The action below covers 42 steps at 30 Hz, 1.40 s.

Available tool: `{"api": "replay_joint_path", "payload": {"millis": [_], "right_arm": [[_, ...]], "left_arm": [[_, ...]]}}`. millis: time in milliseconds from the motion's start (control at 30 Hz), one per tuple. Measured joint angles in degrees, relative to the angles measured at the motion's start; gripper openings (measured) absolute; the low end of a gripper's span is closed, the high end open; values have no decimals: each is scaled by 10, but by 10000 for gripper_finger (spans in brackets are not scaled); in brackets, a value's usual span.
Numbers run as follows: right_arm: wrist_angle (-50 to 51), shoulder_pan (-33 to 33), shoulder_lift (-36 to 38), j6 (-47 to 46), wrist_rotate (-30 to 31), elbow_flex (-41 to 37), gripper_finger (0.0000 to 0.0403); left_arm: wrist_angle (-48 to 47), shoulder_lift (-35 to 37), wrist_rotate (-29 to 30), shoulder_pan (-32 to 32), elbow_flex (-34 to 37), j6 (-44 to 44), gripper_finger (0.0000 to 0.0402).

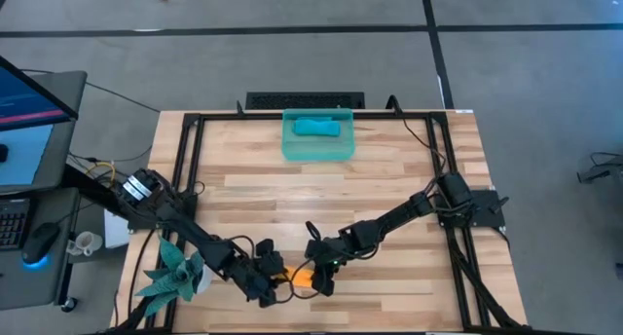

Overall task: Roll microfiber towels into tight, uniform cylinder then place into a basket
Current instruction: Put the rolled orange microfiber cloth into the blue bin

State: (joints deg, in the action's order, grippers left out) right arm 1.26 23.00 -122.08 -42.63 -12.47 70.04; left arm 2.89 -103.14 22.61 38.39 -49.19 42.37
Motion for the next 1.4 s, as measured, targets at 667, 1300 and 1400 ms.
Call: {"api": "replay_joint_path", "payload": {"millis": [667, 1300, 1400], "right_arm": [[-8, 1, 0, 2, 4, -1, 30], [-10, 2, 0, 6, 5, -2, 31], [-11, 2, 0, 7, 6, -2, 33]], "left_arm": [[-101, 100, -61, -40, 0, -26, 165], [3, -24, -253, -102, -3, -35, 184], [11, -24, -264, -102, -2, -43, 124]]}}
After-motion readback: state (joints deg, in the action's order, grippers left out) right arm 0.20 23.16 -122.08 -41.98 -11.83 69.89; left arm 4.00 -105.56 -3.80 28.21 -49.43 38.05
